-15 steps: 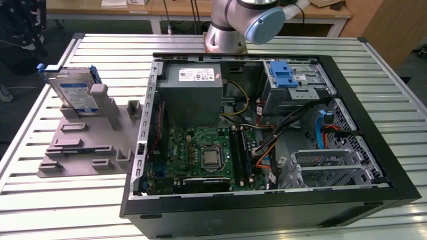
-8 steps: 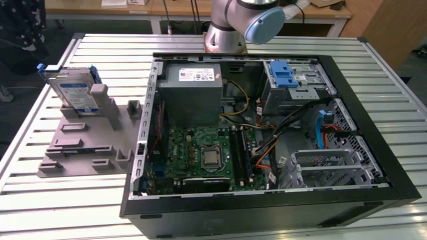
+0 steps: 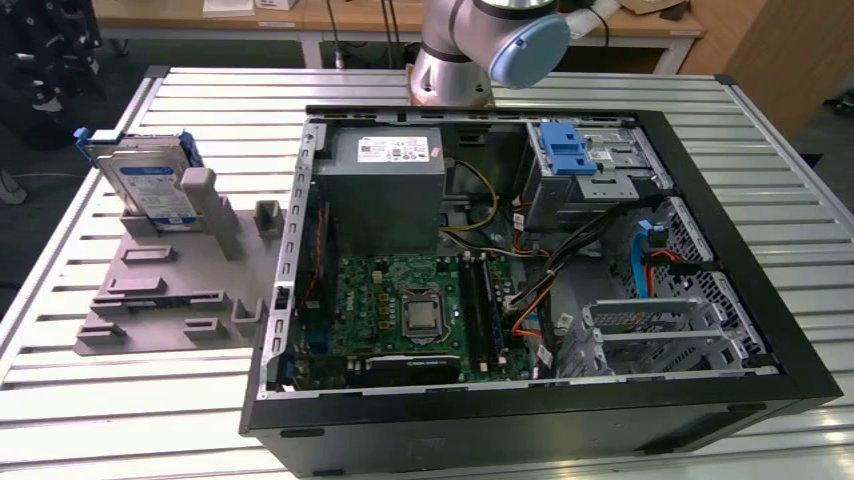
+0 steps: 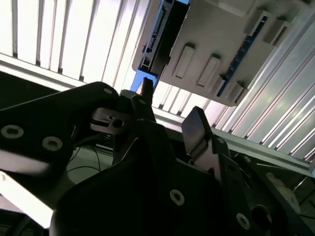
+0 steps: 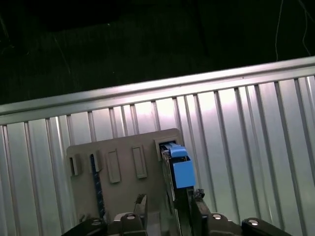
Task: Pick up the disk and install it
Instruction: 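Pick up the disk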
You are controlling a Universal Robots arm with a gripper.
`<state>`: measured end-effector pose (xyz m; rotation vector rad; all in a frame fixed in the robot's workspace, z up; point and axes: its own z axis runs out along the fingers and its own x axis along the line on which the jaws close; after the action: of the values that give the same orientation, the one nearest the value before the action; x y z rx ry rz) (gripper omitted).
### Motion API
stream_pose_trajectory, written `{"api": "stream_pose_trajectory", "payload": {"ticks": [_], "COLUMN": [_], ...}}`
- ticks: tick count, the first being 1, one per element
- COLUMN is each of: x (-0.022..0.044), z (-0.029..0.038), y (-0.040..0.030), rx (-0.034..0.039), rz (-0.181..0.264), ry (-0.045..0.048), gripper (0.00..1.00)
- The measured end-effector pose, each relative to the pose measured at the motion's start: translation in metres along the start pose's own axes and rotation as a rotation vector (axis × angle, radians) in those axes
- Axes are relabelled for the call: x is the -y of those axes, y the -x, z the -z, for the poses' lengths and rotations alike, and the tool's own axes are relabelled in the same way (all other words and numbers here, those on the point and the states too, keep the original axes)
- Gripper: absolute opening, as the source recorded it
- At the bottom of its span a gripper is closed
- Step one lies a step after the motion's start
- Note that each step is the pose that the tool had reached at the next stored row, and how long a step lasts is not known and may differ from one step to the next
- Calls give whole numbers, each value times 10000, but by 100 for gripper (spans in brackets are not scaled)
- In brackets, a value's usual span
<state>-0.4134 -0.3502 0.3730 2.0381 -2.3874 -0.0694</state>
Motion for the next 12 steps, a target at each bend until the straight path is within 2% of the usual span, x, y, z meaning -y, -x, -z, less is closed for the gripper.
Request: {"api": "stream_pose_trajectory", "payload": {"ticks": [1, 2, 3, 4, 9, 12], "x": [0, 0, 0, 0, -18, -25], "z": [-6, -13, -21, -31, -95, -129], "y": [0, 0, -1, -1, 6, 6], "rx": [-6, -11, -16, -19, -11, -8], "rz": [180, 359, 536, 672, 747, 749], "ry": [3, 4, 3, -7, -119, -142], "gripper": [53, 53, 59, 59, 59, 59]}}
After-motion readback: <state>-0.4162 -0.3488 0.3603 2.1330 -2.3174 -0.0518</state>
